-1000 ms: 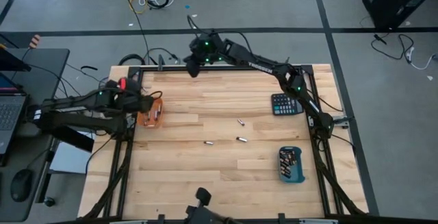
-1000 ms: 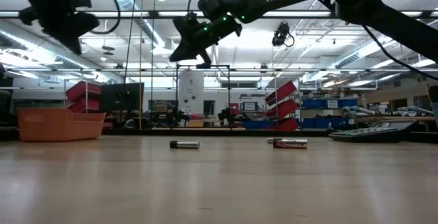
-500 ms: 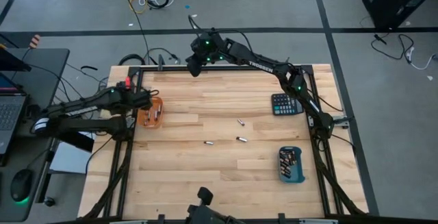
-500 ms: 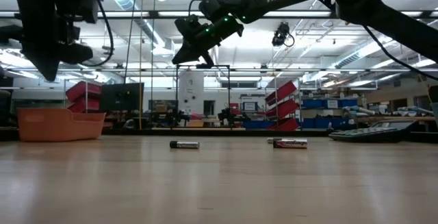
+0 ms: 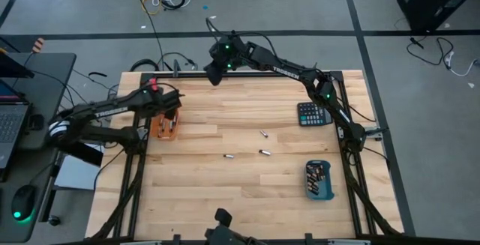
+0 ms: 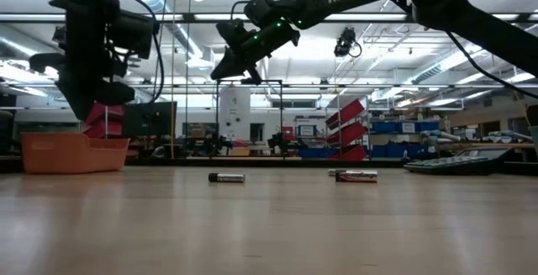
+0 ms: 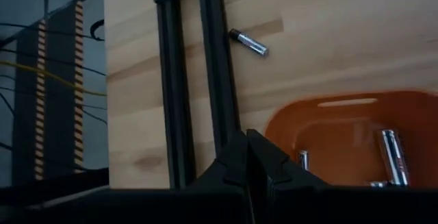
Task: Sort batteries
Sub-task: Put the silver battery into the orange bin
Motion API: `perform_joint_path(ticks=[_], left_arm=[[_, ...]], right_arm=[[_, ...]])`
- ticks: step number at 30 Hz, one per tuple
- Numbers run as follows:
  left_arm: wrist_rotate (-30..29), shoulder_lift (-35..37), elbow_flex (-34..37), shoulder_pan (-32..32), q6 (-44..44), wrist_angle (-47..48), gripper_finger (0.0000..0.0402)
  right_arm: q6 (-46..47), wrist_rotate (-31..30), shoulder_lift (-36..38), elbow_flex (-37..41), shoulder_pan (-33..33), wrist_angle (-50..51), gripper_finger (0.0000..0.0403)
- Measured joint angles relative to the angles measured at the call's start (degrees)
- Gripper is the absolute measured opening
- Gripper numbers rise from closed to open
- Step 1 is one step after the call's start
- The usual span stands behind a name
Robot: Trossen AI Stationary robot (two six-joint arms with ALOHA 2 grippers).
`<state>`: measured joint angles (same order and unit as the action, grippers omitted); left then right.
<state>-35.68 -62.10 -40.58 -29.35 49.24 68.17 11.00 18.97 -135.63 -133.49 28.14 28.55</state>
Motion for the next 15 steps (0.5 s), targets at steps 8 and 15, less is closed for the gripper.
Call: perform_joint_path(ticks=[8,15], left_arm=[[0.6,-5.6,0.0,-2.3,0.0,-0.7,0.0000],[2.7,-8.5,3.4,-3.7,1.2,-2.7,0.0000]], right_arm=[[-0.3,2.4,0.0,0.0,-0.1,2.3,0.0001],[-0.5,2.4,0.0,0.0,-0.3,3.7,0.0001]])
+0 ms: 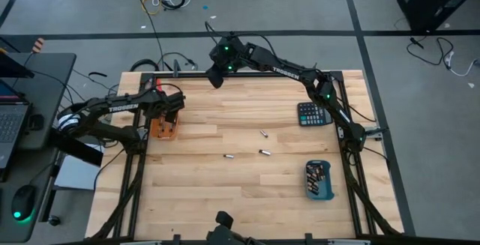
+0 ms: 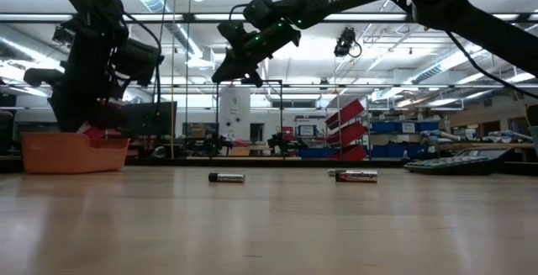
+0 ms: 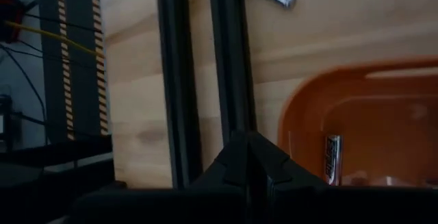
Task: Sort batteries
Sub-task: Put the silver battery into the orange bin
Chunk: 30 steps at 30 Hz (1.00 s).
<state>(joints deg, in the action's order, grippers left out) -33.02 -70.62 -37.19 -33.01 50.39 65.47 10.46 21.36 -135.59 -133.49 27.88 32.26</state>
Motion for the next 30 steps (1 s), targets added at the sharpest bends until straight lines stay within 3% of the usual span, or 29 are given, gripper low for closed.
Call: perform_joint_path(ticks=[10,18,30], left_arm=[[2.0,-0.1,1.8,0.1,-1.8,-4.4,0.0000],[10.6,-0.1,1.8,0.1,-6.0,-10.4,0.0000],[12.7,-0.1,1.8,0.6,-6.4,-10.2,0.0000]], right_arm=[[-0.1,0.0,0.0,0.0,0.0,0.0,0.0001],[-0.1,0.0,0.0,0.0,0.0,0.1,0.0001],[-0.1,0.0,0.0,0.0,0.0,0.5,0.0001]])
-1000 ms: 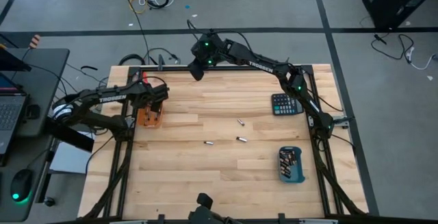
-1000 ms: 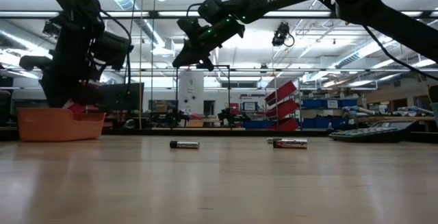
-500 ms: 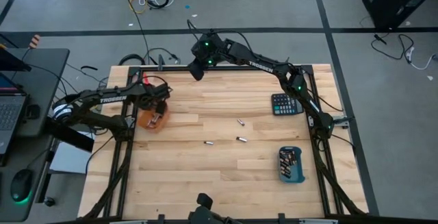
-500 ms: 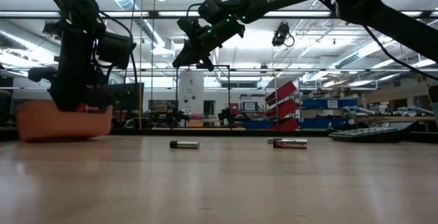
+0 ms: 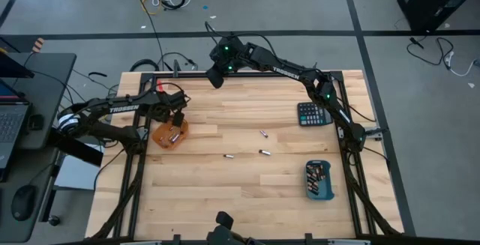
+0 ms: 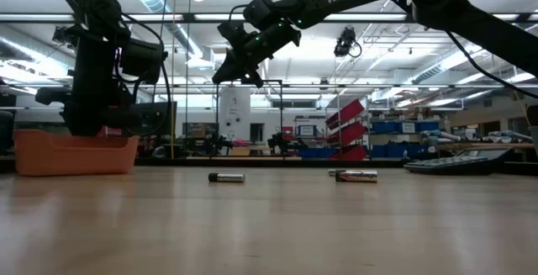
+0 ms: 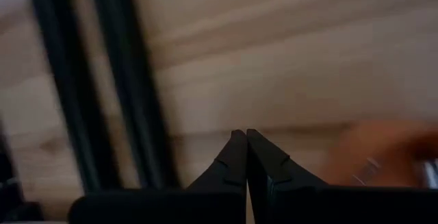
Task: Sort batteries
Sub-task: Put the silver battery into the orange bin
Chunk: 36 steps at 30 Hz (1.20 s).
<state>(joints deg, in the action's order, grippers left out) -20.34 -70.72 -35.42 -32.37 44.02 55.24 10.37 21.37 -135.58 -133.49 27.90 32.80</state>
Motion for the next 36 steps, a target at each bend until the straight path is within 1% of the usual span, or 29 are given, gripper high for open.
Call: perform_joint_path(ticks=[5,7,10,15,18,21,25,28,31,32,34,36], left_arm=[[5.1,0.0,0.0,2.8,-2.2,-2.2,0.0000],[5.3,0.0,-0.5,3.3,-2.6,-1.9,0.0000],[2.1,0.0,-2.0,3.2,-3.2,-1.5,0.0000],[-7.3,0.0,-5.6,1.2,-6.9,-0.7,0.0000],[-10.4,0.0,-7.1,-1.8,-12.6,-1.0,0.0000],[-11.3,0.0,-7.3,-7.5,-16.0,-2.3,0.0000],[-9.8,-0.4,-7.1,-13.7,-23.7,-3.8,0.0000],[-7.3,-0.4,-7.3,-15.2,-28.4,-4.2,0.0000],[1.4,-1.2,-7.3,-17.1,-32.8,-7.1,0.0000],[2.3,-1.6,-7.3,-18.0,-33.4,-7.9,0.0000],[1.3,-3.0,-7.4,-19.3,-35.0,-9.9,0.0000],[1.2,-3.8,-7.8,-19.4,-35.2,-8.2,0.0000]], right_arm=[[0.0,0.0,0.0,0.0,0.0,0.0,0.0001],[0.0,0.0,0.0,0.0,0.0,0.0,0.0001],[0.0,0.0,0.0,0.0,0.0,0.1,0.0001],[0.0,0.0,0.0,0.0,0.0,1.0,0.0001],[0.0,0.0,0.0,0.0,0.0,1.8,0.0001],[0.2,0.0,0.0,0.0,0.0,2.9,0.0001],[0.1,0.0,0.0,0.0,0.0,5.4,0.0001],[0.0,0.0,0.0,0.0,0.0,6.9,0.0001],[0.0,0.0,0.0,0.0,0.0,7.3,0.0001],[0.0,0.0,0.0,0.0,0.0,7.3,0.0001],[0.0,0.3,0.0,0.0,0.0,7.6,0.0001],[0.0,1.1,0.0,0.0,-0.1,8.2,0.0001]])
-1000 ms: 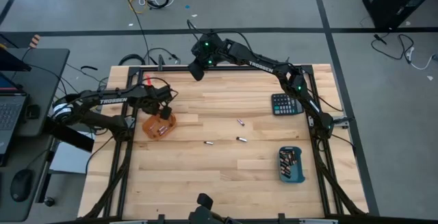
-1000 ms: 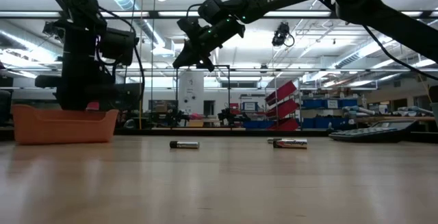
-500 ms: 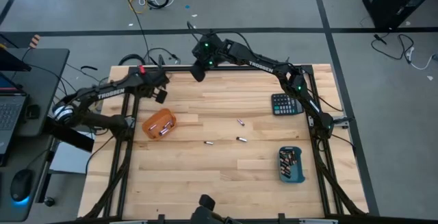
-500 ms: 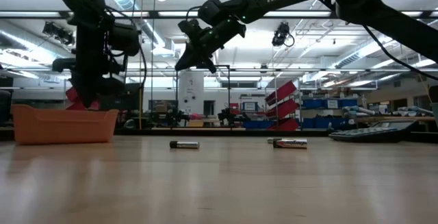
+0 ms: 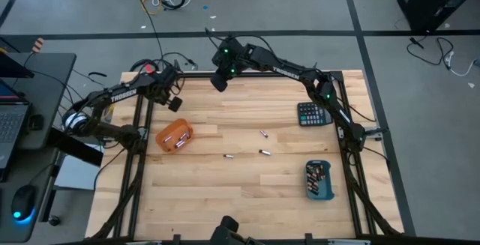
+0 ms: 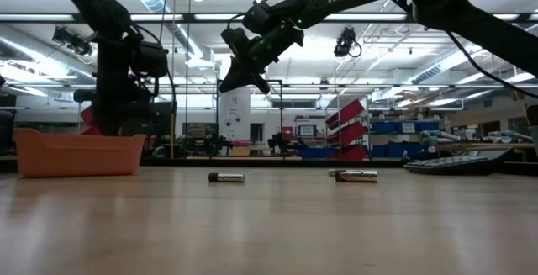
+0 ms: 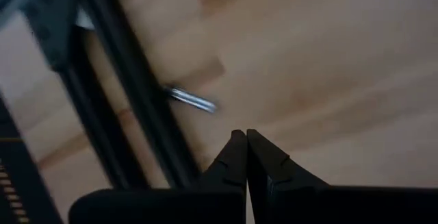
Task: Sort batteries
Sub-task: Put the silver battery into the orange bin
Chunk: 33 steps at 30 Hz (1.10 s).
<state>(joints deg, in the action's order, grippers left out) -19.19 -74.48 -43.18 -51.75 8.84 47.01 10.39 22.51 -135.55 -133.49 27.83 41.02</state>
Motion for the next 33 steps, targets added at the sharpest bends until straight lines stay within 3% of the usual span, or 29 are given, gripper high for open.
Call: perform_joint_path(ticks=[9,21,33], left_arm=[[-5.4,-4.8,-2.5,0.2,13.6,-3.6,0.0000],[-12.0,-9.6,-3.3,1.9,21.4,-2.7,0.0000],[-17.0,-10.4,-2.6,4.2,28.0,-0.2,0.0000]], right_arm=[[-0.4,1.2,0.0,0.0,-0.7,1.7,0.0001],[-3.0,-0.3,0.0,0.0,-0.9,9.7,0.0001],[-4.7,-3.1,0.0,0.0,1.7,11.3,0.0001]])
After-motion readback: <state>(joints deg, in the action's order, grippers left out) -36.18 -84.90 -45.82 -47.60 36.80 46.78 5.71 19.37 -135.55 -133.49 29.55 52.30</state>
